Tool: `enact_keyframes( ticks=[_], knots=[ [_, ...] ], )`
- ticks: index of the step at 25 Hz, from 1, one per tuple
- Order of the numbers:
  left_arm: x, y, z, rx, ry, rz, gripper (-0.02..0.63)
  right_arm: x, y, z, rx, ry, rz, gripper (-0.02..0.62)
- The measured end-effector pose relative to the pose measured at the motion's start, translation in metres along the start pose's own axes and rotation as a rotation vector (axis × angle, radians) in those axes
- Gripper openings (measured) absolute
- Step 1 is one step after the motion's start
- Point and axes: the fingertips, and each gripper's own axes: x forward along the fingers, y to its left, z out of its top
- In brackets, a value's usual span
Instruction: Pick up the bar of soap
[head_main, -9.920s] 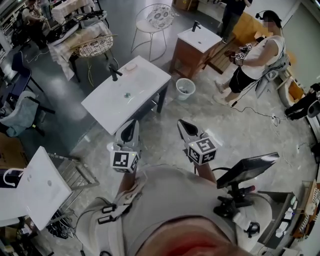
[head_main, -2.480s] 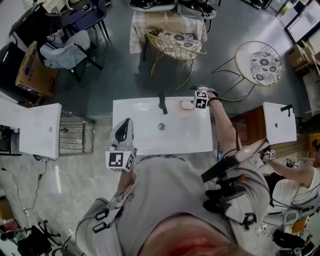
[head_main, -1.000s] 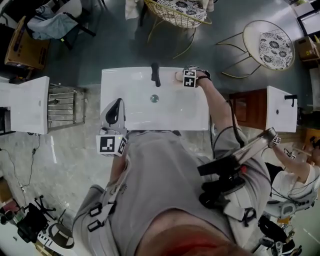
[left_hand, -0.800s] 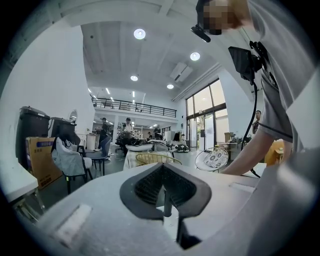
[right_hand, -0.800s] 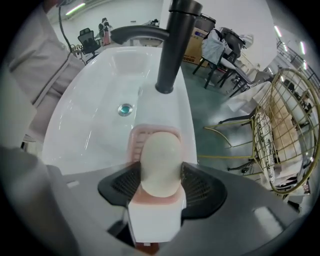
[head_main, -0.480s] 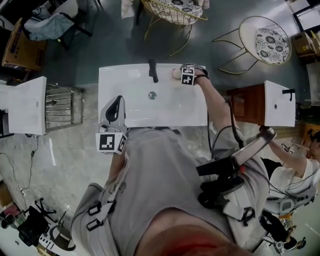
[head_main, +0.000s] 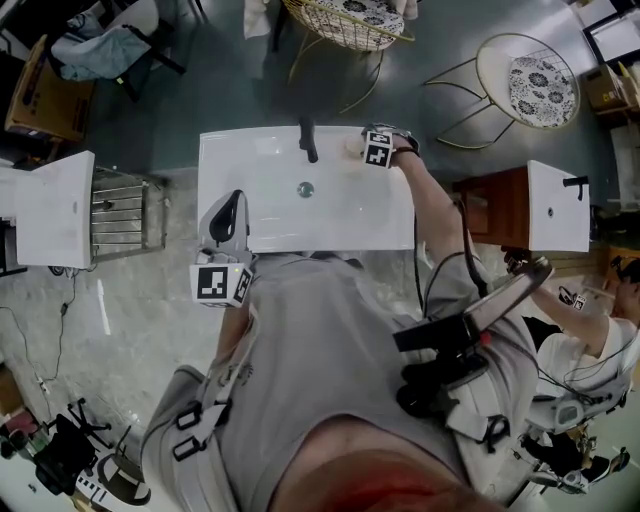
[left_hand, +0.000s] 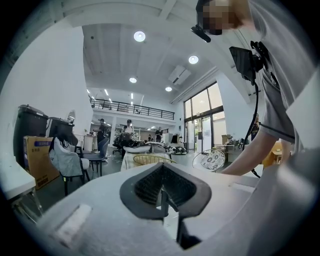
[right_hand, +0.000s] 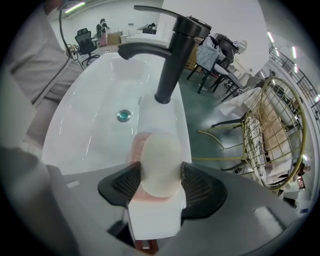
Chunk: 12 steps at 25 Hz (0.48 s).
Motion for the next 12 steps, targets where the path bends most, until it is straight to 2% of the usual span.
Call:
enact_keyframes(
  ticks=[7, 12],
  knots=[
    [0.000, -0.004, 0.005, 0.002, -0.018, -0.028, 0.000, -0.046, -0.009, 0.013, 0.072, -0.095, -0.079, 0.255],
    [0.002, 0.001, 0.014, -0.002, -0.037, -0.034, 0.000, -0.133, -0.025, 0.055, 0.147, -0.305, -0.218, 0.255]
  ],
)
